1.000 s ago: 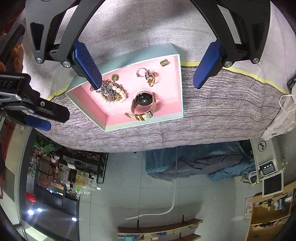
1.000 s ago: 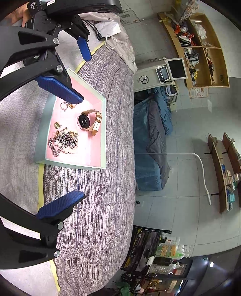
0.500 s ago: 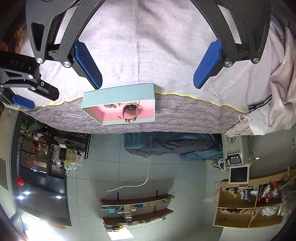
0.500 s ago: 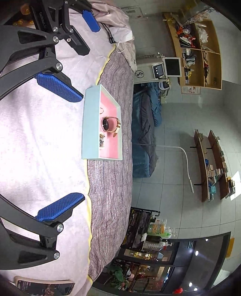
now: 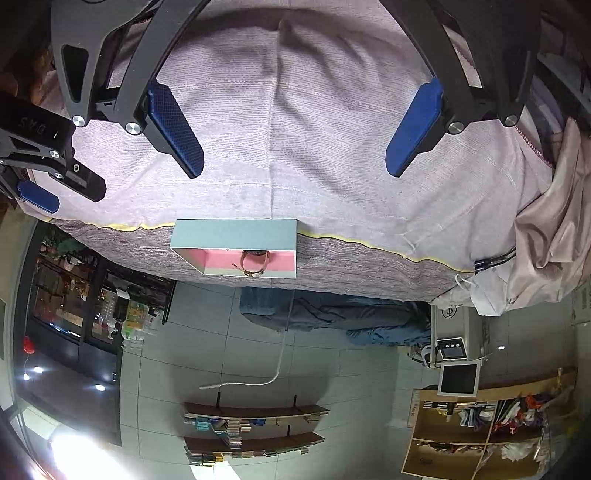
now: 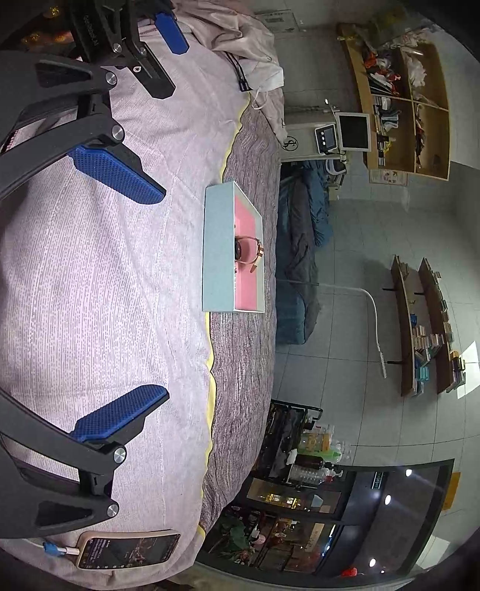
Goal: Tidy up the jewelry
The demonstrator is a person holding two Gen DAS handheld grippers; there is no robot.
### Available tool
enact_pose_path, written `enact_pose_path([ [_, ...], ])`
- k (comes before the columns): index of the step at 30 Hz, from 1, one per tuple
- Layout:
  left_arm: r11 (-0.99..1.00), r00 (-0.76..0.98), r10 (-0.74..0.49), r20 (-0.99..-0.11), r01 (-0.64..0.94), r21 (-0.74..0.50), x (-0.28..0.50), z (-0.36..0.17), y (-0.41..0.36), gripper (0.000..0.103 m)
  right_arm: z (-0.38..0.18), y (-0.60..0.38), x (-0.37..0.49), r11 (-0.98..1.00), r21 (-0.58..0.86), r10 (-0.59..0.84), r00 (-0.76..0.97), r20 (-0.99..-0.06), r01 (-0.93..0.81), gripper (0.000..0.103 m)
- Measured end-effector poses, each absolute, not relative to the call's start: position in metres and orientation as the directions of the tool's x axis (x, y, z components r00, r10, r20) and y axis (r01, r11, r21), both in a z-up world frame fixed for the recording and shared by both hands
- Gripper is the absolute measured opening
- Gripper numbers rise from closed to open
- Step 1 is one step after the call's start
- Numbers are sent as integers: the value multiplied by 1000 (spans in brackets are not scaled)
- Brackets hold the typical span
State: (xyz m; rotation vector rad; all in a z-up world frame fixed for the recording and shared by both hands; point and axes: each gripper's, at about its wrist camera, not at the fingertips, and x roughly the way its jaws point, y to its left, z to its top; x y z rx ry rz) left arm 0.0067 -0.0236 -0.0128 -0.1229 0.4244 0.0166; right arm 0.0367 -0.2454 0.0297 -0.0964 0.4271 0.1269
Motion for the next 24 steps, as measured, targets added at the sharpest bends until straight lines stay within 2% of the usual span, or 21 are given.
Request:
enact_pose_path([
  [11,989,919,-13,-395,-45,-140,-2,-7,-25,97,33,-247,25,990,-33,117,914,-388,-140,96],
  [24,993,922,19,-386,-62,-101,-3,-5,-31,97,30,-249,24,990,-21,121,913,-390,-140,96],
])
